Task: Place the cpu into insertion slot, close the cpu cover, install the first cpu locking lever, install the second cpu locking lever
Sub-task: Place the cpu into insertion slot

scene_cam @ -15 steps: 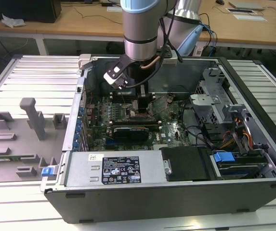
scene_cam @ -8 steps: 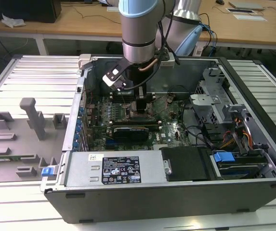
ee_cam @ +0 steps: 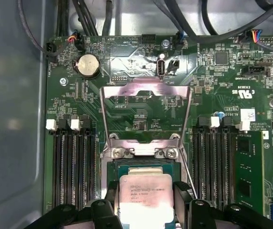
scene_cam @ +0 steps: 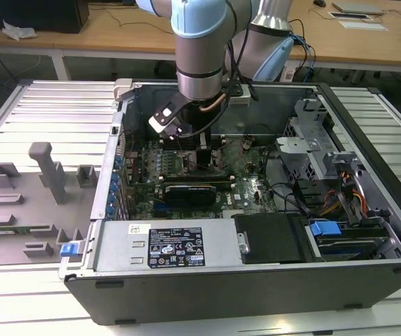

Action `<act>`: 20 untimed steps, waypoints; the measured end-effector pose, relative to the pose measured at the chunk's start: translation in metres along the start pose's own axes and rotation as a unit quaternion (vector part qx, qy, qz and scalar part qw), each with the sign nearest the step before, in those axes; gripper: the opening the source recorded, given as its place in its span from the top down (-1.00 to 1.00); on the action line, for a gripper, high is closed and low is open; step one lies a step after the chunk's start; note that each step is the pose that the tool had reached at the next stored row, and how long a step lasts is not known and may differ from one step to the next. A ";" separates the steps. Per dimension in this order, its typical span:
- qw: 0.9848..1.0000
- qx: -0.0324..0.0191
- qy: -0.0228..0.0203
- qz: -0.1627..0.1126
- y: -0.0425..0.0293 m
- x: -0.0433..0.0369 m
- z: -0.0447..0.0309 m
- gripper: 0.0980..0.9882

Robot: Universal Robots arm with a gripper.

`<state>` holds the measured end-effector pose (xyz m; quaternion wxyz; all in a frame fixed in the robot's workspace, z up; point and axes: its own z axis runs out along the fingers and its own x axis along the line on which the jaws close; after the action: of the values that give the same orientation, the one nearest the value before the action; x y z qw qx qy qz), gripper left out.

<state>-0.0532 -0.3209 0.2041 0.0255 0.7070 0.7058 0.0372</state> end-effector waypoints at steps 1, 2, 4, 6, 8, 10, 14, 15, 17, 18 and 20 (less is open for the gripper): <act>1.000 0.000 0.000 0.000 -0.0002 0.0001 0.0011 0.00; 1.000 0.000 0.000 0.000 -0.0005 0.0004 0.0026 0.00; 1.000 0.000 0.000 0.000 -0.0006 0.0005 0.0028 0.00; 1.000 0.000 0.000 0.000 -0.0007 0.0006 0.0030 0.00; 1.000 0.000 0.000 0.000 -0.0007 0.0007 0.0037 0.00; 1.000 0.000 0.000 0.000 -0.0008 0.0006 0.0037 0.00; 1.000 0.000 0.000 0.000 -0.0008 0.0006 0.0038 -0.03; 1.000 0.000 0.000 0.000 -0.0008 0.0006 0.0038 -0.17; 1.000 0.000 0.000 0.000 -0.0008 0.0007 0.0037 -0.17; 1.000 0.000 0.000 0.000 -0.0007 0.0007 0.0034 -0.17; 1.000 0.000 0.000 0.000 -0.0007 0.0007 0.0033 -0.17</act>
<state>-0.0536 -0.3201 0.2008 0.0255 0.7070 0.7058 0.0374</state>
